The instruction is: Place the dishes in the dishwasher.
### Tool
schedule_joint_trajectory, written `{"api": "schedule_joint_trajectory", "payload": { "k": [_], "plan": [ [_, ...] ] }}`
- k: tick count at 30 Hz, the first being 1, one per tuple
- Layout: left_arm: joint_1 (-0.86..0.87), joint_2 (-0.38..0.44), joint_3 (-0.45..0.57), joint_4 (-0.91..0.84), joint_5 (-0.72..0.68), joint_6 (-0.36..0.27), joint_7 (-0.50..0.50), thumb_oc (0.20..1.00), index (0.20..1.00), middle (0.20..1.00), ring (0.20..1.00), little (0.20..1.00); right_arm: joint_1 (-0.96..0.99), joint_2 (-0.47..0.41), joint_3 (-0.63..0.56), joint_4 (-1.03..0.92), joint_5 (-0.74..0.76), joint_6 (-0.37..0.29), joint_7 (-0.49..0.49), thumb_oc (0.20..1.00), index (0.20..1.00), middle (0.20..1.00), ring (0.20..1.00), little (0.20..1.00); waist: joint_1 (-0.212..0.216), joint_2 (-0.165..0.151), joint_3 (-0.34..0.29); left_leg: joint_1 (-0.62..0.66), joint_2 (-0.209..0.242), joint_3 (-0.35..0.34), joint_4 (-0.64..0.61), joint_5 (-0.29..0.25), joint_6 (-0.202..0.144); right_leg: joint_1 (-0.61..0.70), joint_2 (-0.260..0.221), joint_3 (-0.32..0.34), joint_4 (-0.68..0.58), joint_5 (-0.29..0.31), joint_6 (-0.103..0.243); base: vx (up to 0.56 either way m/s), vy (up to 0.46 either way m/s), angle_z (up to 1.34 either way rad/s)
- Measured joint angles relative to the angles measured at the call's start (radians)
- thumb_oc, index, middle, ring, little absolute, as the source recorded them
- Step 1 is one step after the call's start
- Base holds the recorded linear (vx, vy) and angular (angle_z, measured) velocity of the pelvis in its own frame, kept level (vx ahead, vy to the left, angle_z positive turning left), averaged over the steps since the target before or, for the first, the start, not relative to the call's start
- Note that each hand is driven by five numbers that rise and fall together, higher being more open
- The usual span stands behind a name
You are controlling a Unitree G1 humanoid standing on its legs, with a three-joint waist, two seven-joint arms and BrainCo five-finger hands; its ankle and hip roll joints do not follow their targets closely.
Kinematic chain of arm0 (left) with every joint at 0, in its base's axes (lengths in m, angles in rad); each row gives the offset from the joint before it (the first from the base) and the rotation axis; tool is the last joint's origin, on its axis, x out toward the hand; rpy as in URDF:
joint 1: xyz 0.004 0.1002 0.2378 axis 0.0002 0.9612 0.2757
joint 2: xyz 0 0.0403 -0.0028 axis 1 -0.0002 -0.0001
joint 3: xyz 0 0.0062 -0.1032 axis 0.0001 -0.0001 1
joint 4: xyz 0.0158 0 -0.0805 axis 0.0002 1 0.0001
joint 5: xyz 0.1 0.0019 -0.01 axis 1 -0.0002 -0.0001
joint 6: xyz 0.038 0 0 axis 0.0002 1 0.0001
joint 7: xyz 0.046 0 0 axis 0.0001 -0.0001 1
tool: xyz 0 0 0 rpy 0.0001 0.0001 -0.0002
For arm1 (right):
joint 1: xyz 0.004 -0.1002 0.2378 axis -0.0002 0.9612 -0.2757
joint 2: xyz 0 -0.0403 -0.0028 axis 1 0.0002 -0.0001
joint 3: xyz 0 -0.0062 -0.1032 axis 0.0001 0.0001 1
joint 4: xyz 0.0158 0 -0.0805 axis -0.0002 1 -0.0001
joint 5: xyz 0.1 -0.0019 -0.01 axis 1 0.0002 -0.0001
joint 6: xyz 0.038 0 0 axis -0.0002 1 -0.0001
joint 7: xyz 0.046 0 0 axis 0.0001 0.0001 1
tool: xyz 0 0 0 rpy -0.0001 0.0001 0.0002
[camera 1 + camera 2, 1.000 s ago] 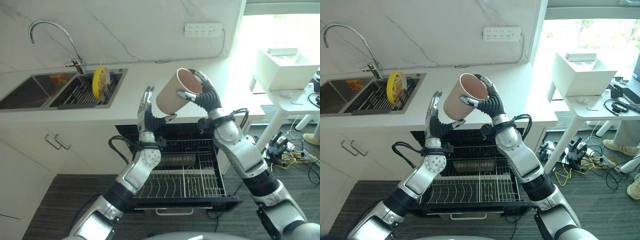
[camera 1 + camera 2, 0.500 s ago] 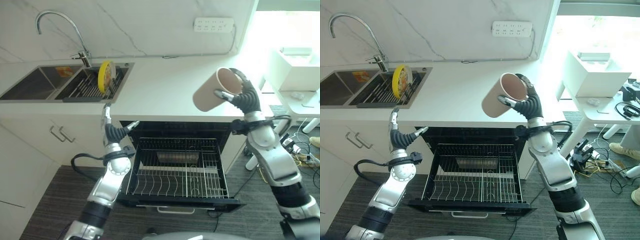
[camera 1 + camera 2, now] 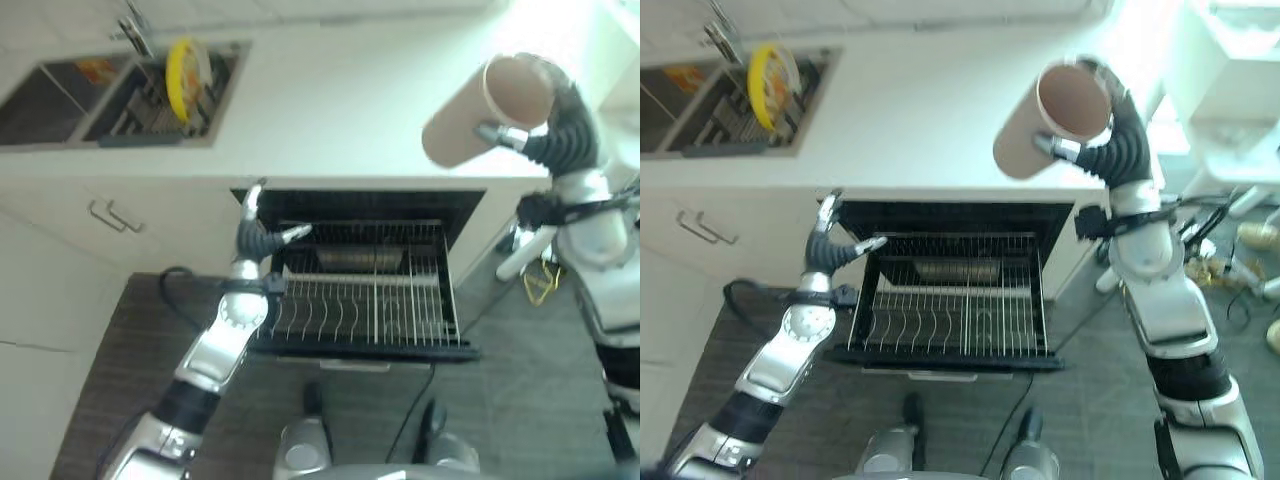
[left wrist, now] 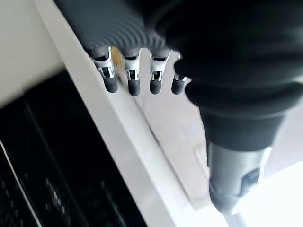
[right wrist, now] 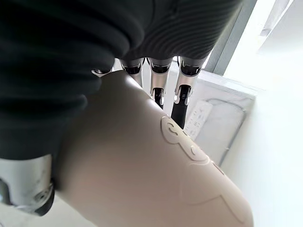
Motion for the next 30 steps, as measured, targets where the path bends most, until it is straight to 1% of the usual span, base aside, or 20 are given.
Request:
{"api": "schedule_joint_trajectory", "payload": {
  "k": [2, 3, 5, 6, 8, 11, 13, 14, 16, 18, 20, 21, 24, 26, 28, 30],
  "plan": [
    [0.002, 0.027, 0.006, 0.000, -0.024, 0.003, -0.021, 1.000, 1.000, 1.000, 1.000, 1.000, 0.038, -0.004, -0.010, -0.001, 0.000, -0.016, -0.012, 0.200, 0.200, 0.200, 0.200, 0.200, -0.020, -0.017, 0.020, -0.001, -0.016, 0.001, 0.026, -0.014, 0.008, -0.003, -0.026, 0.004, 0.032, -0.020, 0.012, -0.03, 0.061, 0.06],
    [0.002, 0.037, 0.006, 0.000, -0.024, 0.004, -0.040, 1.000, 1.000, 1.000, 1.000, 1.000, 0.068, -0.007, -0.010, -0.002, 0.000, -0.024, -0.013, 0.200, 0.200, 0.200, 0.200, 0.200, -0.024, -0.025, 0.040, -0.005, -0.023, 0.002, 0.053, -0.033, 0.014, -0.005, -0.042, 0.011, 0.052, -0.030, 0.018, -0.05, 0.048, 0.06],
    [0.002, 0.040, 0.006, -0.011, -0.023, 0.003, -0.051, 1.000, 1.000, 1.000, 1.000, 1.000, 0.074, -0.007, -0.008, -0.004, 0.000, -0.026, -0.012, 0.200, 0.200, 0.200, 0.200, 0.200, -0.021, -0.032, 0.048, -0.027, -0.029, 0.002, 0.085, -0.046, 0.019, -0.026, -0.050, 0.022, 0.074, -0.035, 0.023, -0.05, 0.053, 0.01],
    [0.002, 0.043, 0.006, -0.031, -0.020, -0.001, -0.057, 1.000, 1.000, 1.000, 1.000, 1.000, 0.074, -0.008, -0.008, -0.010, 0.000, -0.029, -0.011, 0.200, 0.200, 0.200, 0.200, 0.200, -0.018, -0.036, 0.052, -0.055, -0.023, 0.002, 0.124, -0.064, 0.018, -0.048, -0.053, 0.026, 0.100, -0.045, 0.019, -0.02, 0.039, -0.02],
    [-0.002, 0.048, -0.001, -0.042, -0.014, -0.003, -0.077, 1.000, 1.000, 1.000, 1.000, 1.000, 0.071, -0.009, -0.001, -0.015, 0.000, -0.030, -0.008, 0.200, 0.200, 0.200, 0.200, 0.200, -0.018, -0.042, 0.076, -0.068, -0.015, 0.003, 0.152, -0.075, 0.020, -0.056, -0.051, 0.028, 0.114, -0.049, 0.017, -0.04, 0.038, -0.03],
    [-0.012, 0.079, -0.024, -0.040, -0.014, -0.001, -0.130, 1.000, 1.000, 1.000, 1.000, 1.000, 0.070, -0.031, 0.003, -0.015, 0.010, -0.030, -0.008, 0.200, 0.200, 0.200, 0.200, 0.200, -0.024, -0.039, 0.080, -0.067, -0.014, 0.005, 0.155, -0.076, 0.021, -0.060, -0.051, 0.034, 0.121, -0.051, 0.017, -0.07, 0.040, -0.05],
    [-0.016, 0.142, -0.062, -0.037, -0.002, 0.002, -0.201, 1.000, 1.000, 1.000, 1.000, 1.000, 0.067, -0.071, 0.003, -0.016, 0.019, -0.038, -0.001, 0.200, 0.200, 0.200, 0.200, 0.200, -0.024, -0.036, 0.094, -0.068, -0.004, 0.019, 0.172, -0.085, 0.019, -0.076, -0.052, 0.053, 0.145, -0.059, 0.013, -0.05, 0.017, -0.18],
    [-0.016, 0.171, -0.077, -0.032, 0.024, 0.012, -0.224, 1.000, 1.000, 1.000, 1.000, 1.000, 0.067, -0.088, 0.003, -0.016, 0.020, -0.043, 0.003, 0.200, 0.200, 0.200, 0.200, 0.200, -0.029, -0.032, 0.102, -0.068, 0.001, 0.023, 0.187, -0.093, 0.019, -0.077, -0.052, 0.056, 0.154, -0.062, 0.012, -0.02, -0.001, -0.16],
    [-0.015, 0.214, -0.081, -0.012, 0.026, 0.038, -0.270, 1.000, 1.000, 1.000, 1.000, 1.000, 0.067, -0.101, 0.005, -0.016, 0.039, -0.046, 0.012, 0.200, 0.200, 0.200, 0.200, 0.200, -0.044, -0.027, 0.109, -0.068, 0.011, 0.024, 0.216, -0.108, 0.016, -0.081, -0.051, 0.063, 0.184, -0.078, 0.009, 0.02, -0.010, -0.08],
    [-0.013, 0.239, -0.081, 0.012, 0.026, 0.069, -0.307, 1.000, 1.000, 1.000, 1.000, 1.000, 0.072, -0.103, 0.006, -0.016, 0.044, -0.049, 0.016, 0.200, 0.200, 0.200, 0.200, 0.200, -0.050, -0.026, 0.110, -0.066, 0.022, 0.026, 0.238, -0.121, 0.010, -0.084, -0.048, 0.075, 0.208, -0.095, 0.005, 0.04, -0.006, -0.11],
    [0.003, 0.245, -0.081, 0.037, 0.026, 0.109, -0.356, 1.000, 1.000, 1.000, 1.000, 1.000, 0.088, -0.105, 0.006, -0.022, 0.057, -0.054, 0.027, 0.200, 0.200, 0.200, 0.200, 0.200, -0.055, -0.025, 0.110, -0.066, 0.033, 0.028, 0.251, -0.129, 0.005, -0.089, -0.045, 0.079, 0.231, -0.107, -0.001, 0.06, -0.014, -0.09],
    [0.014, 0.243, -0.084, 0.041, 0.031, 0.116, -0.374, 1.000, 1.000, 1.000, 1.000, 1.000, 0.095, -0.104, 0.007, -0.022, 0.057, -0.054, 0.034, 0.200, 0.200, 0.200, 0.200, 0.200, -0.056, -0.025, 0.109, -0.066, 0.036, 0.028, 0.258, -0.130, 0.004, -0.090, -0.043, 0.080, 0.235, -0.109, -0.003, 0.07, -0.023, -0.04],
    [0.065, 0.241, -0.133, 0.118, 0.109, 0.142, -0.440, 1.000, 1.000, 1.000, 1.000, 1.000, 0.112, -0.104, 0.023, -0.027, 0.057, -0.054, 0.063, 0.200, 0.200, 0.200, 0.200, 0.200, -0.056, -0.024, 0.109, -0.063, 0.049, 0.029, 0.267, -0.132, 0.001, -0.087, -0.032, 0.081, 0.240, -0.110, -0.008, 0.08, -0.013, -0.04],
    [0.089, 0.241, -0.161, 0.170, 0.144, 0.148, -0.470, 1.000, 1.000, 1.000, 1.000, 1.000, 0.115, -0.104, 0.039, -0.027, 0.056, -0.054, 0.082, 0.200, 0.200, 0.200, 0.200, 0.200, -0.057, -0.024, 0.109, -0.049, 0.053, 0.033, 0.271, -0.133, 0.000, -0.071, -0.030, 0.080, 0.239, -0.111, -0.009, 0.10, -0.010, -0.02],
    [0.121, 0.230, -0.201, 0.275, 0.215, 0.155, -0.520, 1.000, 1.000, 1.000, 1.000, 1.000, 0.122, -0.099, 0.044, -0.028, 0.055, -0.053, 0.129, 0.200, 0.200, 0.200, 0.200, 0.200, -0.060, -0.024, 0.109, -0.015, 0.056, 0.038, 0.271, -0.140, -0.001, -0.038, -0.029, 0.080, 0.236, -0.114, -0.009, 0.17, -0.011, -0.04],
    [0.135, 0.208, -0.202, 0.343, 0.265, 0.173, -0.564, 1.000, 1.000, 1.000, 1.000, 1.000, 0.123, -0.093, 0.049, -0.028, 0.047, -0.051, 0.160, 0.200, 0.200, 0.200, 0.200, 0.200, -0.059, -0.024, 0.109, 0.006, 0.060, 0.051, 0.273, -0.150, -0.002, -0.023, -0.029, 0.087, 0.233, -0.119, -0.009, 0.13, -0.002, -0.11]
  ]
}}
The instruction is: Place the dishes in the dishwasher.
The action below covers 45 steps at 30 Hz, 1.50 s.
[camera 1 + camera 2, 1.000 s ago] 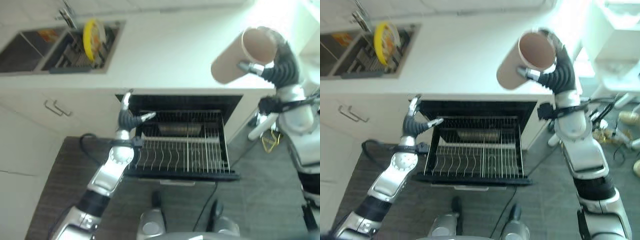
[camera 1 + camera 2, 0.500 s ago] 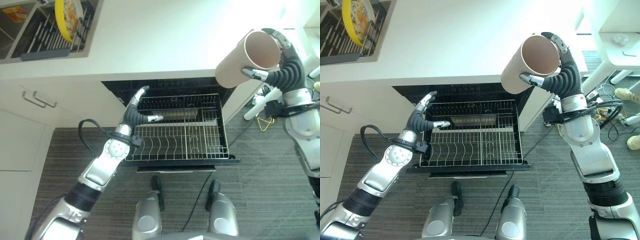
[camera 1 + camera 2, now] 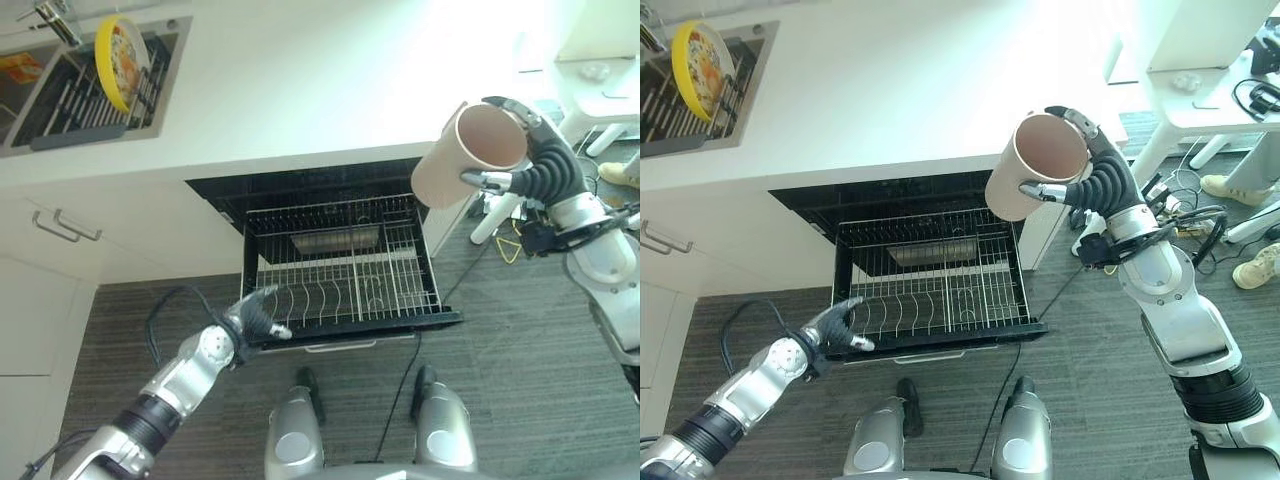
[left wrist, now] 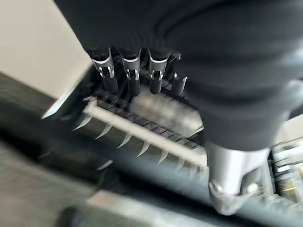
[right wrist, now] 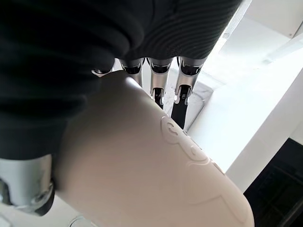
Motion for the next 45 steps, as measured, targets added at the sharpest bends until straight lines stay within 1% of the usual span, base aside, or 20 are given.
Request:
{"api": "schedule_joint_trajectory", "payload": {
  "k": [3, 7, 10, 12, 13, 15, 19, 21, 22, 25, 30, 32, 33, 35, 37, 38, 40, 43, 44, 45],
  "plan": [
    [0.011, -0.004, -0.006, 0.036, 0.027, 0.013, -0.036, 1.000, 1.000, 1.000, 1.000, 1.000, 0.000, 0.002, 0.018, -0.001, -0.013, 0.007, 0.031, 0.200, 0.200, 0.200, 0.200, 0.200, 0.001, 0.000, 0.000, 0.013, 0.001, 0.010, 0.004, -0.004, -0.001, 0.007, 0.000, 0.013, -0.003, -0.004, -0.012, 0.10, -0.001, -0.09],
    [0.018, -0.025, -0.007, 0.123, 0.060, 0.029, -0.061, 1.000, 1.000, 1.000, 1.000, 1.000, 0.002, 0.016, 0.043, -0.004, -0.022, 0.021, 0.080, 0.200, 0.200, 0.200, 0.200, 0.200, -0.006, -0.001, -0.002, 0.027, 0.013, 0.011, 0.022, -0.018, -0.003, 0.029, 0.010, 0.014, -0.005, -0.005, -0.013, 0.18, -0.011, -0.06],
    [0.010, -0.099, 0.043, 0.229, 0.001, 0.068, -0.108, 1.000, 1.000, 1.000, 1.000, 1.000, 0.008, 0.056, 0.079, -0.003, -0.032, 0.052, 0.134, 0.200, 0.200, 0.200, 0.200, 0.200, -0.006, -0.001, -0.021, 0.086, 0.025, 0.033, 0.019, -0.032, -0.013, 0.083, 0.019, 0.017, -0.011, -0.010, -0.004, 0.14, -0.010, -0.12],
    [0.007, -0.175, 0.094, 0.327, -0.007, 0.052, -0.107, 1.000, 1.000, 1.000, 1.000, 1.000, 0.048, 0.118, 0.096, -0.001, -0.055, 0.080, 0.150, 0.200, 0.200, 0.200, 0.200, 0.200, -0.009, 0.004, -0.057, 0.113, 0.027, 0.037, 0.020, -0.041, -0.017, 0.112, 0.022, 0.014, -0.020, -0.019, 0.002, 0.19, 0.000, -0.03],
    [0.006, -0.189, 0.091, 0.357, -0.010, 0.045, -0.111, 1.000, 1.000, 1.000, 1.000, 1.000, 0.062, 0.135, 0.113, -0.001, -0.065, 0.095, 0.166, 0.200, 0.200, 0.200, 0.200, 0.200, -0.010, 0.006, -0.069, 0.134, 0.028, 0.043, 0.017, -0.043, -0.020, 0.133, 0.024, 0.014, -0.028, -0.019, 0.005, 0.20, 0.004, -0.07],
    [0.012, -0.190, 0.082, 0.400, -0.033, 0.039, -0.152, 1.000, 1.000, 1.000, 1.000, 1.000, 0.072, 0.135, 0.147, -0.001, -0.070, 0.122, 0.205, 0.200, 0.200, 0.200, 0.200, 0.200, -0.012, 0.005, -0.104, 0.161, 0.032, 0.066, 0.013, -0.044, -0.021, 0.161, 0.027, 0.014, -0.043, -0.020, 0.008, 0.20, 0.003, -0.05],
    [0.037, -0.182, 0.081, 0.405, -0.035, 0.027, -0.213, 1.000, 1.000, 1.000, 1.000, 1.000, 0.080, 0.135, 0.150, 0.003, -0.105, 0.160, 0.242, 0.200, 0.200, 0.200, 0.200, 0.200, -0.008, -0.007, -0.135, 0.213, 0.034, 0.088, -0.003, -0.045, -0.022, 0.202, 0.031, 0.016, -0.046, -0.028, 0.011, 0.15, -0.009, -0.06],
    [0.051, -0.173, 0.077, 0.375, -0.024, 0.022, -0.258, 1.000, 1.000, 1.000, 1.000, 1.000, 0.085, 0.135, 0.153, 0.026, -0.132, 0.163, 0.259, 0.200, 0.200, 0.200, 0.200, 0.200, -0.005, -0.013, -0.149, 0.226, 0.036, 0.089, -0.004, -0.045, -0.022, 0.213, 0.033, 0.015, -0.048, -0.031, 0.010, 0.16, -0.009, 0.01],
    [0.069, -0.155, 0.054, 0.325, -0.005, 0.020, -0.292, 1.000, 1.000, 1.000, 1.000, 1.000, 0.086, 0.135, 0.167, 0.073, -0.159, 0.174, 0.272, 0.200, 0.200, 0.200, 0.200, 0.200, -0.003, -0.015, -0.170, 0.228, 0.038, 0.089, -0.006, -0.048, -0.027, 0.215, 0.032, 0.014, -0.044, -0.038, 0.011, 0.17, -0.006, 0.02],
    [0.103, -0.113, 0.025, 0.216, 0.014, 0.021, -0.361, 1.000, 1.000, 1.000, 1.000, 1.000, 0.104, 0.134, 0.206, 0.166, -0.203, 0.188, 0.283, 0.200, 0.200, 0.200, 0.200, 0.200, 0.012, -0.014, -0.188, 0.243, 0.040, 0.089, -0.004, -0.052, -0.032, 0.233, 0.032, 0.011, -0.039, -0.045, 0.010, 0.14, 0.003, 0.02],
    [0.127, -0.078, 0.019, 0.100, 0.110, 0.024, -0.441, 1.000, 1.000, 1.000, 1.000, 1.000, 0.140, 0.134, 0.231, 0.272, -0.248, 0.204, 0.290, 0.200, 0.200, 0.200, 0.200, 0.200, 0.023, -0.018, -0.192, 0.246, 0.036, 0.077, -0.002, -0.053, -0.032, 0.249, 0.030, -0.005, -0.041, -0.046, 0.009, 0.10, 0.011, 0.07],
    [0.136, -0.054, 0.020, 0.025, 0.154, 0.030, -0.510, 1.000, 1.000, 1.000, 1.000, 1.000, 0.163, 0.134, 0.231, 0.346, -0.270, 0.204, 0.288, 0.200, 0.200, 0.200, 0.200, 0.200, 0.033, -0.017, -0.192, 0.247, 0.035, 0.071, -0.001, -0.052, -0.032, 0.254, 0.030, -0.012, -0.041, -0.047, 0.010, 0.05, 0.012, 0.09],
    [0.159, -0.027, 0.037, -0.051, 0.152, 0.036, -0.600, 1.000, 1.000, 1.000, 1.000, 1.000, 0.183, 0.133, 0.232, 0.394, -0.286, 0.206, 0.287, 0.200, 0.200, 0.200, 0.200, 0.200, 0.042, -0.002, -0.193, 0.251, 0.032, 0.068, 0.000, -0.052, -0.032, 0.262, 0.031, -0.017, -0.042, -0.047, 0.010, 0.04, 0.004, 0.07],
    [0.184, -0.013, 0.039, -0.093, 0.153, 0.038, -0.667, 1.000, 1.000, 1.000, 1.000, 1.000, 0.184, 0.133, 0.246, 0.416, -0.287, 0.205, 0.287, 0.200, 0.200, 0.200, 0.200, 0.200, 0.048, 0.022, -0.203, 0.256, 0.031, 0.066, -0.001, -0.052, -0.032, 0.268, 0.029, -0.022, -0.042, -0.052, 0.013, -0.01, -0.020, 0.07],
    [0.190, 0.005, 0.047, -0.150, 0.177, 0.041, -0.690, 1.000, 1.000, 1.000, 1.000, 1.000, 0.183, 0.134, 0.269, 0.487, -0.288, 0.182, 0.275, 0.200, 0.200, 0.200, 0.200, 0.200, 0.058, 0.027, -0.201, 0.235, 0.041, 0.055, 0.016, -0.052, -0.032, 0.260, 0.031, -0.039, -0.039, -0.057, 0.011, -0.08, -0.040, 0.16],
    [0.198, 0.026, 0.035, -0.172, 0.183, 0.043, -0.748, 1.000, 1.000, 1.000, 1.000, 1.000, 0.183, 0.134, 0.275, 0.525, -0.289, 0.183, 0.275, 0.200, 0.200, 0.200, 0.200, 0.200, 0.070, 0.032, -0.201, 0.221, 0.047, 0.055, 0.022, -0.052, -0.032, 0.245, 0.032, -0.040, -0.037, -0.061, 0.003, -0.16, -0.061, 0.13],
    [0.225, 0.037, -0.011, -0.147, 0.188, 0.054, -0.809, 1.000, 1.000, 1.000, 1.000, 1.000, 0.178, 0.142, 0.279, 0.567, -0.304, 0.174, 0.244, 0.200, 0.200, 0.200, 0.200, 0.200, 0.084, 0.042, -0.184, 0.178, 0.052, 0.049, 0.040, -0.047, -0.032, 0.204, 0.030, -0.048, -0.007, -0.057, 0.002, -0.27, -0.089, 0.04],
    [0.235, 0.057, -0.034, -0.142, 0.192, 0.070, -0.812, 1.000, 1.000, 1.000, 1.000, 1.000, 0.159, 0.166, 0.304, 0.649, -0.305, 0.166, 0.199, 0.200, 0.200, 0.200, 0.200, 0.200, 0.115, 0.035, -0.154, 0.072, 0.063, 0.024, 0.057, -0.007, -0.026, 0.115, 0.031, -0.074, 0.015, -0.051, -0.017, -0.28, -0.082, 0.24],
    [0.225, 0.067, -0.038, -0.142, 0.192, 0.071, -0.810, 1.000, 1.000, 1.000, 1.000, 1.000, 0.102, 0.191, 0.305, 0.677, -0.304, 0.154, 0.172, 0.200, 0.200, 0.200, 0.200, 0.200, 0.126, 0.037, -0.113, 0.035, 0.073, 0.021, 0.049, 0.016, -0.030, 0.081, 0.036, -0.095, 0.012, -0.046, -0.034, -0.36, -0.086, 0.11],
    [0.213, 0.074, -0.038, -0.143, 0.191, 0.070, -0.809, 1.000, 1.000, 1.000, 1.000, 1.000, 0.066, 0.204, 0.305, 0.685, -0.304, 0.150, 0.158, 0.200, 0.200, 0.200, 0.200, 0.200, 0.131, 0.037, -0.085, 0.013, 0.077, 0.017, 0.045, 0.031, -0.031, 0.062, 0.038, -0.107, 0.008, -0.034, -0.037, -0.30, -0.067, 0.02]
  ]
}}
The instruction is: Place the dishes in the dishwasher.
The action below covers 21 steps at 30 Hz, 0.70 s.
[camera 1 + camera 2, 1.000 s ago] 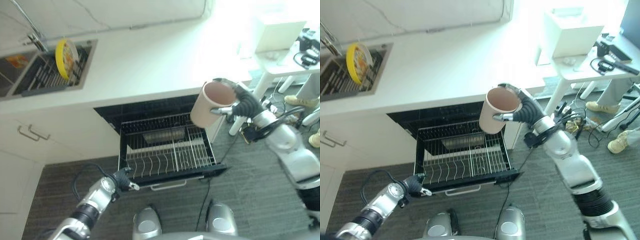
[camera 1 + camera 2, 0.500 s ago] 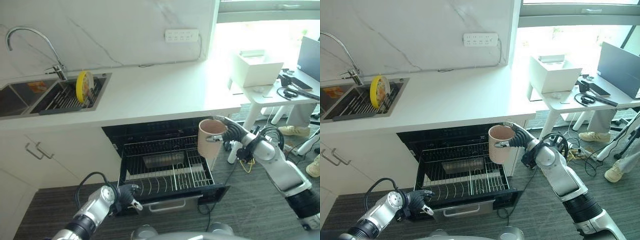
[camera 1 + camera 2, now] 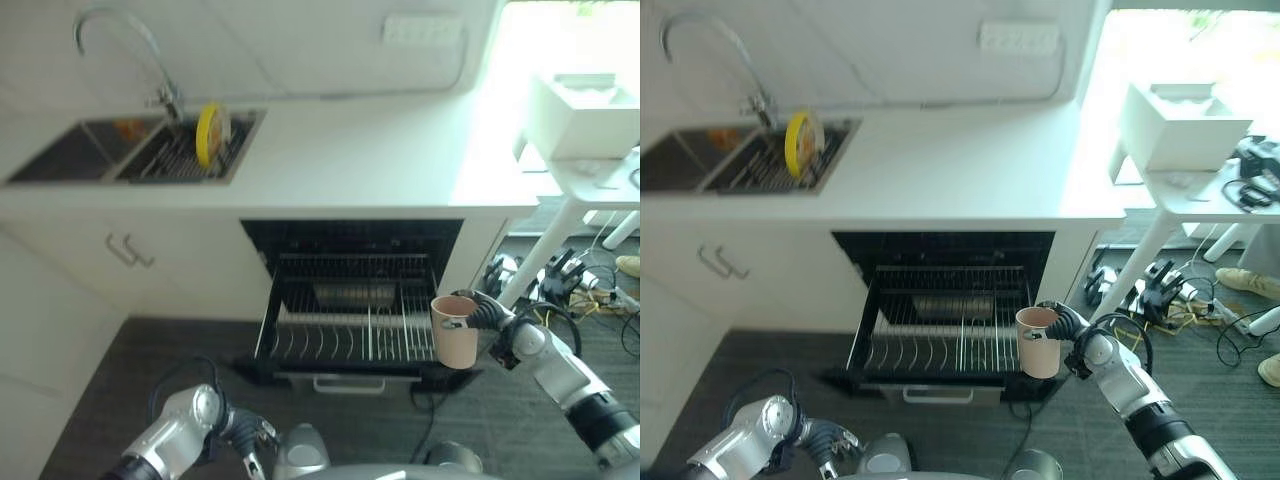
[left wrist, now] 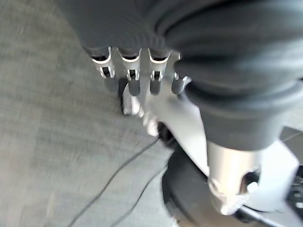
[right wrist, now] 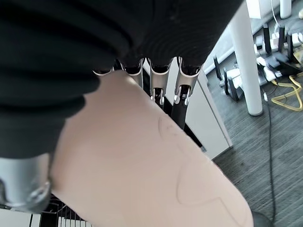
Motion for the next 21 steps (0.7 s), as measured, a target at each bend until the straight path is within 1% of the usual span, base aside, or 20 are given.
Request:
{"api": "schedule_joint_trajectory", "payload": {
  "k": [2, 3, 4, 5, 6, 7, 8, 11, 13, 15, 16, 17, 18, 20, 21],
  "plan": [
    [-0.027, 0.017, 0.000, -0.007, -0.002, -0.001, 0.003, 1.000, 1.000, 1.000, 1.000, 1.000, -0.091, 0.029, 0.002, 0.044, 0.000, -0.020, -0.029, 0.200, 0.200, 0.200, 0.200, 0.200, 0.008, 0.009, 0.038, -0.045, 0.017, 0.001, -0.034, 0.013, -0.003, -0.030, 0.002, -0.040, -0.028, 0.033, -0.001, -0.25, -0.052, -0.02],
    [-0.047, 0.033, -0.001, -0.017, -0.003, -0.002, 0.004, 1.000, 1.000, 1.000, 1.000, 1.000, -0.134, 0.031, 0.003, 0.058, 0.000, -0.028, -0.039, 0.200, 0.200, 0.200, 0.200, 0.200, 0.018, 0.016, 0.063, -0.068, 0.031, 0.011, -0.038, 0.027, -0.004, -0.059, -0.005, -0.047, 0.050, 0.013, -0.006, -0.22, -0.039, 0.09],
    [-0.074, 0.058, 0.001, -0.020, -0.012, -0.008, 0.010, 1.000, 1.000, 1.000, 1.000, 1.000, -0.154, 0.031, 0.004, 0.063, 0.000, -0.031, -0.050, 0.200, 0.200, 0.200, 0.200, 0.200, 0.032, 0.000, 0.076, -0.087, 0.018, 0.010, -0.038, 0.038, -0.004, -0.068, -0.021, -0.044, 0.127, -0.031, -0.006, -0.22, -0.031, 0.12],
    [-0.097, 0.074, 0.004, -0.018, -0.022, -0.009, 0.023, 1.000, 1.000, 1.000, 1.000, 1.000, -0.193, 0.026, 0.011, 0.073, 0.000, -0.033, -0.053, 0.200, 0.200, 0.200, 0.200, 0.200, 0.040, 0.009, 0.101, -0.093, 0.020, 0.005, -0.039, 0.055, -0.015, -0.062, -0.010, -0.045, 0.099, -0.062, -0.015, -0.22, -0.028, 0.07],
    [-0.098, 0.092, 0.003, -0.021, -0.046, -0.010, 0.024, 1.000, 1.000, 1.000, 1.000, 1.000, -0.227, 0.026, 0.020, 0.088, 0.001, -0.033, -0.056, 0.200, 0.200, 0.200, 0.200, 0.200, 0.043, 0.016, 0.109, -0.104, 0.025, 0.005, -0.053, 0.086, -0.015, -0.074, 0.005, -0.046, 0.078, -0.048, -0.034, -0.20, -0.017, -0.07],
    [-0.106, 0.106, 0.001, -0.020, -0.062, -0.012, 0.024, 1.000, 1.000, 1.000, 1.000, 1.000, -0.271, 0.023, 0.040, 0.109, 0.002, -0.033, -0.060, 0.200, 0.200, 0.200, 0.200, 0.200, 0.042, 0.022, 0.117, -0.114, 0.026, 0.006, -0.078, 0.112, -0.007, -0.089, 0.014, -0.046, 0.060, -0.032, -0.040, -0.13, 0.001, -0.09],
    [-0.124, 0.110, 0.000, -0.019, -0.082, -0.012, 0.026, 1.000, 1.000, 1.000, 1.000, 1.000, -0.292, 0.019, 0.044, 0.120, 0.003, -0.033, -0.063, 0.200, 0.200, 0.200, 0.200, 0.200, 0.042, 0.025, 0.129, -0.118, 0.024, 0.012, -0.095, 0.124, -0.007, -0.098, 0.016, -0.047, 0.049, -0.022, -0.041, -0.13, 0.006, -0.03],
    [-0.158, 0.111, 0.001, -0.019, -0.112, -0.015, 0.035, 1.000, 1.000, 1.000, 1.000, 1.000, -0.293, 0.011, 0.060, 0.142, 0.004, -0.032, -0.066, 0.200, 0.200, 0.200, 0.200, 0.200, 0.043, 0.020, 0.140, -0.121, 0.018, 0.019, -0.101, 0.124, -0.001, -0.096, 0.014, -0.046, 0.022, -0.005, -0.035, -0.14, 0.001, -0.03],
    [-0.185, 0.112, 0.001, -0.019, -0.129, -0.017, 0.046, 1.000, 1.000, 1.000, 1.000, 1.000, -0.297, -0.005, 0.082, 0.141, 0.007, -0.034, -0.067, 0.200, 0.200, 0.200, 0.200, 0.200, 0.043, 0.020, 0.147, -0.133, 0.014, 0.021, -0.103, 0.116, 0.002, -0.095, 0.015, -0.048, -0.013, 0.017, -0.027, -0.14, 0.001, -0.04],
    [-0.214, 0.118, 0.000, -0.019, -0.137, -0.019, 0.059, 1.000, 1.000, 1.000, 1.000, 1.000, -0.305, -0.019, 0.083, 0.143, 0.023, -0.034, -0.067, 0.200, 0.200, 0.200, 0.200, 0.200, 0.044, 0.018, 0.155, -0.143, 0.003, 0.021, -0.102, 0.119, 0.014, -0.096, 0.013, -0.048, -0.039, 0.036, -0.023, -0.18, 0.017, 0.01],
    [-0.246, 0.135, -0.010, -0.019, -0.160, -0.018, 0.068, 1.000, 1.000, 1.000, 1.000, 1.000, -0.353, -0.030, 0.086, 0.149, 0.034, -0.034, -0.073, 0.200, 0.200, 0.200, 0.200, 0.200, 0.043, 0.022, 0.170, -0.155, 0.000, 0.020, -0.107, 0.122, 0.018, -0.097, 0.015, -0.053, -0.061, 0.052, -0.013, -0.15, 0.041, 0.02],
    [-0.264, 0.138, -0.019, -0.019, -0.162, -0.018, 0.073, 1.000, 1.000, 1.000, 1.000, 1.000, -0.377, -0.038, 0.090, 0.152, 0.041, -0.034, -0.078, 0.200, 0.200, 0.200, 0.200, 0.200, 0.042, 0.022, 0.178, -0.155, -0.004, 0.021, -0.113, 0.125, 0.021, -0.098, 0.014, -0.053, -0.068, 0.059, -0.017, -0.15, 0.045, 0.04],
    [-0.287, 0.139, -0.029, -0.020, -0.172, -0.022, 0.086, 1.000, 1.000, 1.000, 1.000, 1.000, -0.407, -0.052, 0.094, 0.158, 0.044, -0.035, -0.078, 0.200, 0.200, 0.200, 0.200, 0.200, 0.042, 0.022, 0.184, -0.155, -0.010, 0.022, -0.125, 0.129, 0.027, -0.098, 0.012, -0.053, -0.080, 0.074, -0.010, -0.12, 0.042, 0.02],
    [-0.298, 0.144, -0.031, -0.027, -0.190, -0.028, 0.101, 1.000, 1.000, 1.000, 1.000, 1.000, -0.456, -0.066, 0.107, 0.184, 0.049, -0.035, -0.081, 0.200, 0.200, 0.200, 0.200, 0.200, 0.043, 0.019, 0.188, -0.156, -0.016, 0.028, -0.134, 0.130, 0.028, -0.100, 0.009, -0.053, -0.090, 0.077, -0.007, -0.12, 0.028, 0.01],
    [-0.301, 0.173, -0.032, -0.059, -0.211, -0.043, 0.129, 1.000, 1.000, 1.000, 1.000, 1.000, -0.482, -0.090, 0.120, 0.185, 0.063, -0.035, -0.085, 0.200, 0.200, 0.200, 0.200, 0.200, 0.049, 0.016, 0.190, -0.158, -0.016, 0.031, -0.135, 0.128, 0.031, -0.099, 0.010, -0.054, -0.099, 0.078, -0.006, -0.10, 0.017, 0.01]
  ]
}}
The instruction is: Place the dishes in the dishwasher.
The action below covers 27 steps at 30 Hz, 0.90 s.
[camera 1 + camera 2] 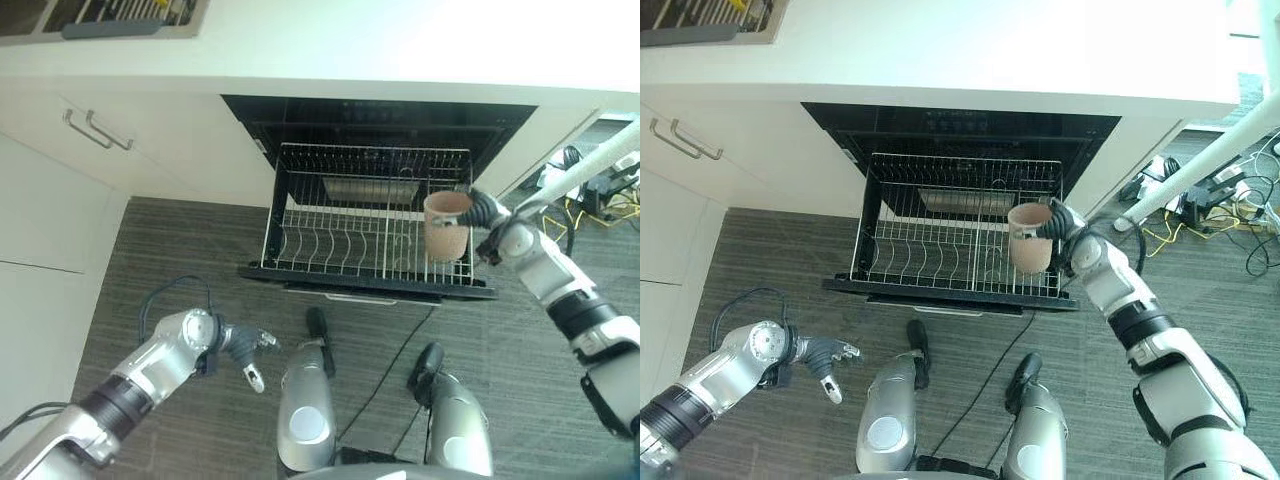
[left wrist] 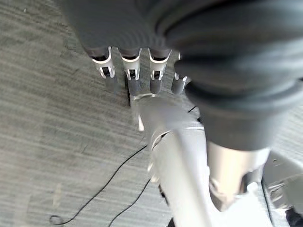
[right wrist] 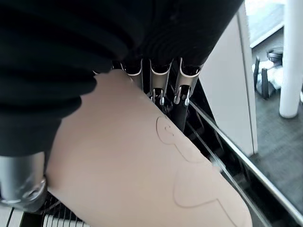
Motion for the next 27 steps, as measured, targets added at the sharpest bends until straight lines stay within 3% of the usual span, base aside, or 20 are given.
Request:
{"api": "schedule_joint_trajectory", "payload": {
  "k": [7, 12, 15, 21, 27],
  "plan": [
    [-0.040, 0.097, 0.089, -0.145, -0.152, -0.060, 0.096, 1.000, 1.000, 1.000, 1.000, 1.000, -0.029, -0.059, 0.001, 0.090, 0.059, 0.000, -0.036, 0.200, 0.200, 0.200, 0.200, 0.200, 0.015, 0.003, 0.006, -0.002, -0.012, -0.003, -0.016, -0.001, 0.002, -0.002, -0.006, -0.013, 0.002, -0.005, 0.004, -0.06, 0.014, 0.03],
    [-0.218, 0.157, 0.110, -0.130, -0.203, -0.072, 0.049, 1.000, 1.000, 1.000, 1.000, 1.000, -0.185, -0.072, 0.054, 0.272, 0.124, -0.006, -0.061, 0.200, 0.200, 0.200, 0.200, 0.200, 0.023, 0.016, 0.011, -0.018, -0.032, -0.010, -0.022, -0.001, 0.002, -0.028, -0.029, -0.014, 0.027, -0.014, 0.010, -0.07, 0.010, 0.05],
    [-0.248, 0.188, 0.111, -0.106, -0.252, -0.073, 0.028, 1.000, 1.000, 1.000, 1.000, 1.000, -0.260, -0.074, 0.106, 0.269, 0.155, -0.006, -0.069, 0.200, 0.200, 0.200, 0.200, 0.200, 0.027, 0.021, 0.014, -0.039, -0.044, -0.010, -0.022, 0.000, 0.003, -0.056, -0.046, -0.012, 0.043, -0.016, 0.013, -0.05, 0.071, 0.06],
    [-0.312, 0.199, 0.106, -0.105, -0.390, -0.077, 0.014, 1.000, 1.000, 1.000, 1.000, 1.000, -0.281, -0.070, 0.120, 0.329, 0.155, -0.006, -0.066, 0.200, 0.200, 0.200, 0.200, 0.200, 0.032, 0.032, 0.018, -0.057, -0.078, -0.010, -0.020, -0.005, 0.018, -0.090, -0.085, -0.006, 0.088, -0.029, 0.022, -0.03, 0.064, 0.06],
    [-0.432, 0.137, 0.107, -0.101, -0.504, -0.100, 0.176, 1.000, 1.000, 1.000, 1.000, 1.000, -0.287, -0.044, 0.125, 0.356, 0.153, -0.009, -0.083, 0.200, 0.200, 0.200, 0.200, 0.200, 0.031, 0.032, 0.018, -0.073, -0.087, -0.011, -0.013, -0.005, 0.025, -0.121, -0.101, 0.005, 0.123, -0.042, 0.021, 0.00, 0.015, 0.01]
  ]
}}
